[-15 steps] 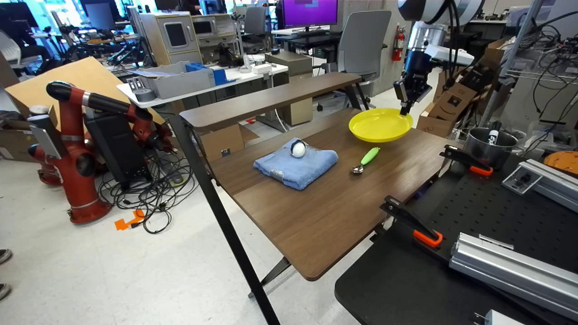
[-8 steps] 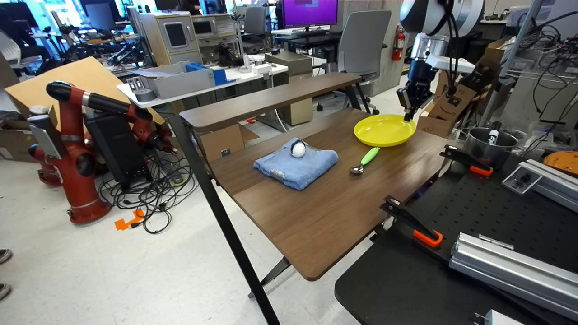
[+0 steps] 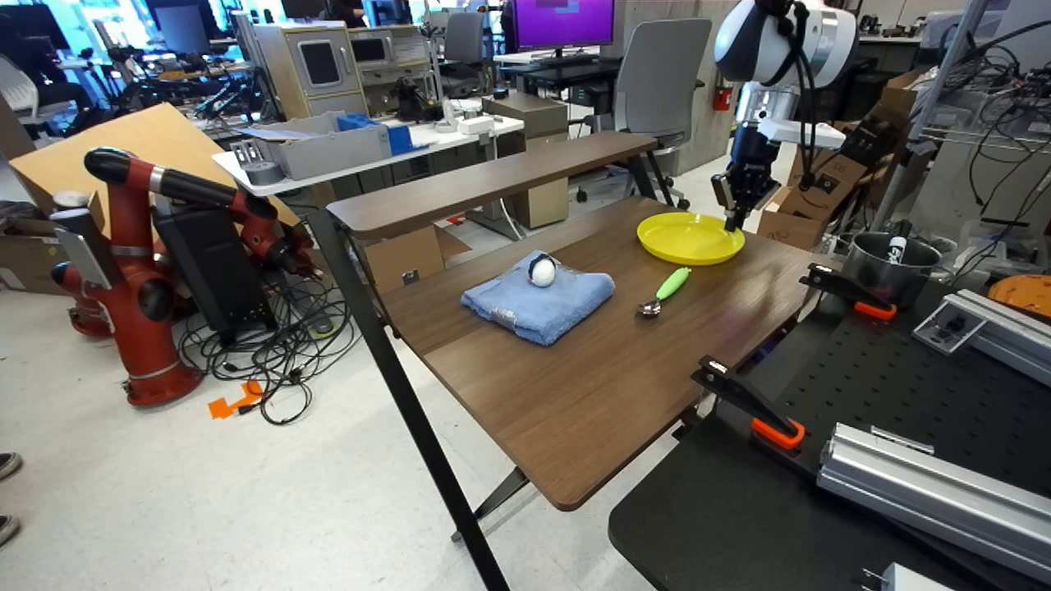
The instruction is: Move the yellow plate to the front right side of the table
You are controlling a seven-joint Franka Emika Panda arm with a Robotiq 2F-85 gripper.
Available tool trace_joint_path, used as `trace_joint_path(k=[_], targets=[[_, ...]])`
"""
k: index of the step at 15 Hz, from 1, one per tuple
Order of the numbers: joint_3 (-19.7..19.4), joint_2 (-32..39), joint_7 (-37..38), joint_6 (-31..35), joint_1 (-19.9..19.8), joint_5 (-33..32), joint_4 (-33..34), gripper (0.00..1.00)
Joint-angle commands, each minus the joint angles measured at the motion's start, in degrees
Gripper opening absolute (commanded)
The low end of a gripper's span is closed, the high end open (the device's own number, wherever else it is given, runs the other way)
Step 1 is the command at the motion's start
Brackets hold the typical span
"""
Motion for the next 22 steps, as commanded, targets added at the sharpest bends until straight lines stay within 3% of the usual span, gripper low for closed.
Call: trace_joint_path(k=[1, 7, 9, 18, 22], targets=[[-0.56, 2.46, 2.98, -3.94, 0.29, -1.33, 4.60, 0.45], [-0.08, 1.95, 2.67, -6.72, -0.65, -0.59, 6.26, 0.89], [-0.22, 0.73, 2.31, -6.70, -0.68, -0.65, 5.34, 0.99], [0.38, -6.70, 0.69, -9.66, -1.97, 2.08, 3.00, 1.00], [-0.70, -5.92, 1.62, -9.11, -0.88, 1.14, 4.11, 1.00]])
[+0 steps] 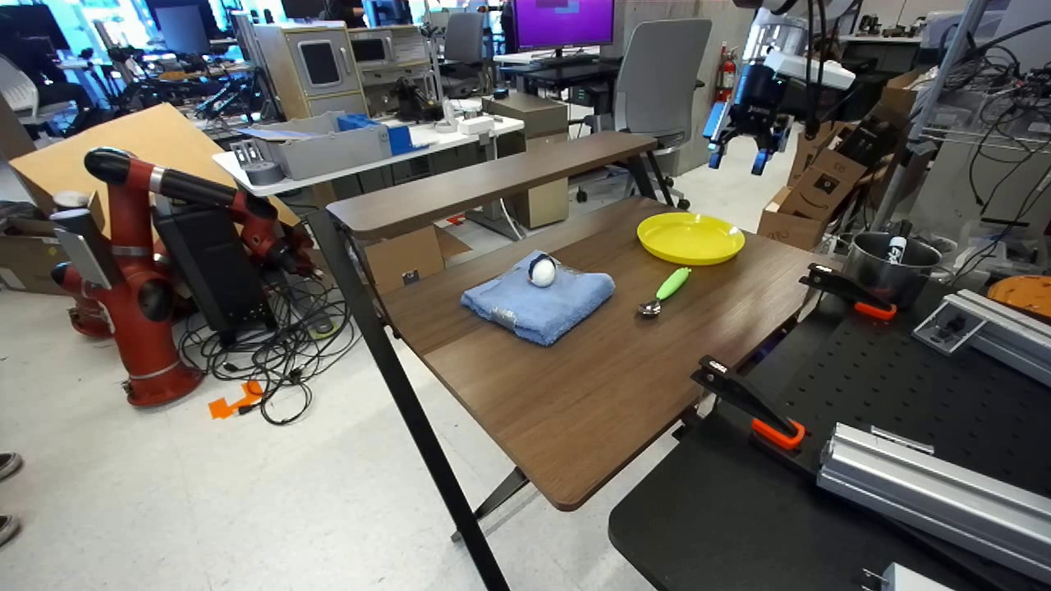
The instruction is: Move the yellow plate to the front right side of the table
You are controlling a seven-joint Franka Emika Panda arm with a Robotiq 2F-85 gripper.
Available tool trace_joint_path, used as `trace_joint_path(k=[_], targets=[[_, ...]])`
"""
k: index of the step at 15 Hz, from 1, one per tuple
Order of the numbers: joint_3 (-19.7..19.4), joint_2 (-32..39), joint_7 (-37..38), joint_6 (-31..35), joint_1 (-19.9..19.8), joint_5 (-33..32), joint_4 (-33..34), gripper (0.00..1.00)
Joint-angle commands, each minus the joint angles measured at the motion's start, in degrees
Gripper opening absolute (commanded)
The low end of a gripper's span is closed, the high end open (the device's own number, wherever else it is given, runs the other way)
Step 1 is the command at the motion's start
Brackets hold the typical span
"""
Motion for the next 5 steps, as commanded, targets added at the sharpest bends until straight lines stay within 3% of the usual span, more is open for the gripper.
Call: trace_joint_path(k=[1, 5], targets=[[-0.30, 0.17, -0.13, -0.23, 0.19, 0.19, 0.03, 1.00], [-0.30, 0.16, -0.13, -0.23, 0.19, 0.21, -0.19, 1.00]])
